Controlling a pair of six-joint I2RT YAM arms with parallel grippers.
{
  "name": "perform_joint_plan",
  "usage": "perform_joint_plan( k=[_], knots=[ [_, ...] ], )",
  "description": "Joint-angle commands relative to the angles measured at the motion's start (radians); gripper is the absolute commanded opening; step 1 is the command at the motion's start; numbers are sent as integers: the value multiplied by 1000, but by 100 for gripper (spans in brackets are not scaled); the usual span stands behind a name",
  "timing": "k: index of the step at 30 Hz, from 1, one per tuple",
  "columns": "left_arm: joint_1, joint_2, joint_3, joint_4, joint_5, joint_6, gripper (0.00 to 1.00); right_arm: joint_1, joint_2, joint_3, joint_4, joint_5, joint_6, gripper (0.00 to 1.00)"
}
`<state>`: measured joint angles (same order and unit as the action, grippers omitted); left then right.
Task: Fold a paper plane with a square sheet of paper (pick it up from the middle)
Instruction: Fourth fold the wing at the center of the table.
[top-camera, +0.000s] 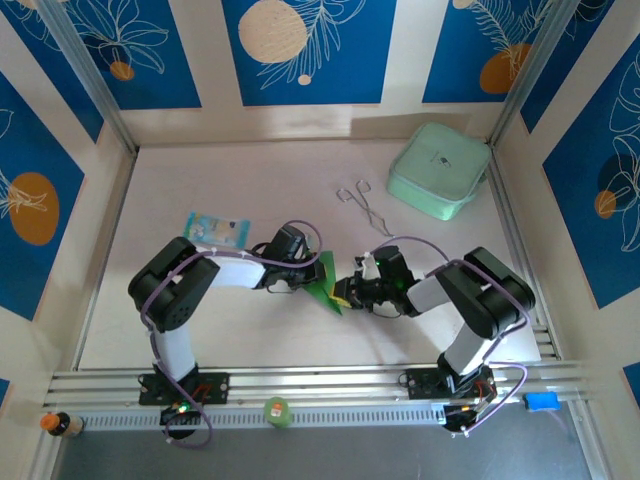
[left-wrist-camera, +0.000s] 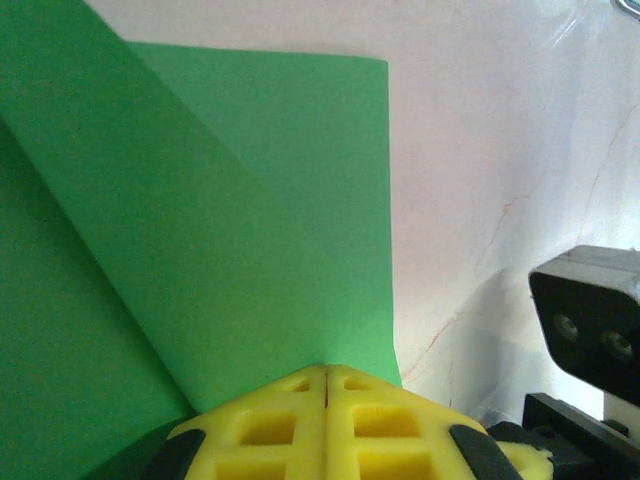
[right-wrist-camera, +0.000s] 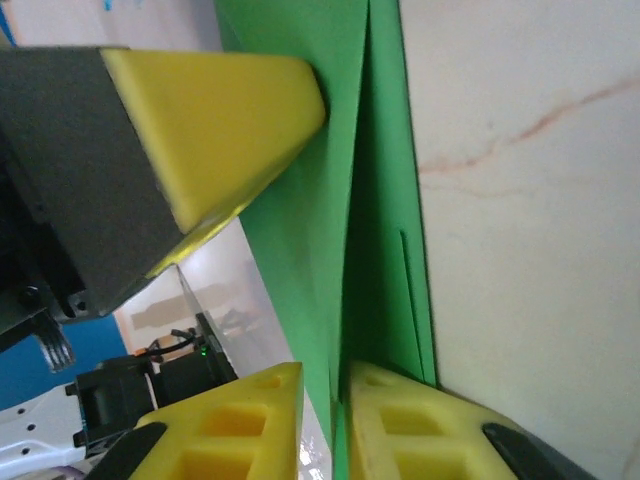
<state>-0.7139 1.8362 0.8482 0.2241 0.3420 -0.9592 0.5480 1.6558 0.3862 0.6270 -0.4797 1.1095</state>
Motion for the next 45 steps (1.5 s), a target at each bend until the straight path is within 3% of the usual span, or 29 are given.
perform_joint_plan(
  k=[1,14,28,37,45],
  knots=[
    [-4,38,6,-55,7,20,6,23,-40,29,-208,32,-75,21],
    [-4,46,6,-47,16,16,6,47,-131,16,-355,96,-125,22],
    [-4,46,-8,-31,14,8,6,61,-133,-18,-374,118,-113,10],
    [-2,49,-12,-28,16,5,6,67,-198,-26,-422,137,-131,19],
    [-2,53,-9,-22,20,2,6,73,-209,-15,-484,155,-168,19]
  ],
)
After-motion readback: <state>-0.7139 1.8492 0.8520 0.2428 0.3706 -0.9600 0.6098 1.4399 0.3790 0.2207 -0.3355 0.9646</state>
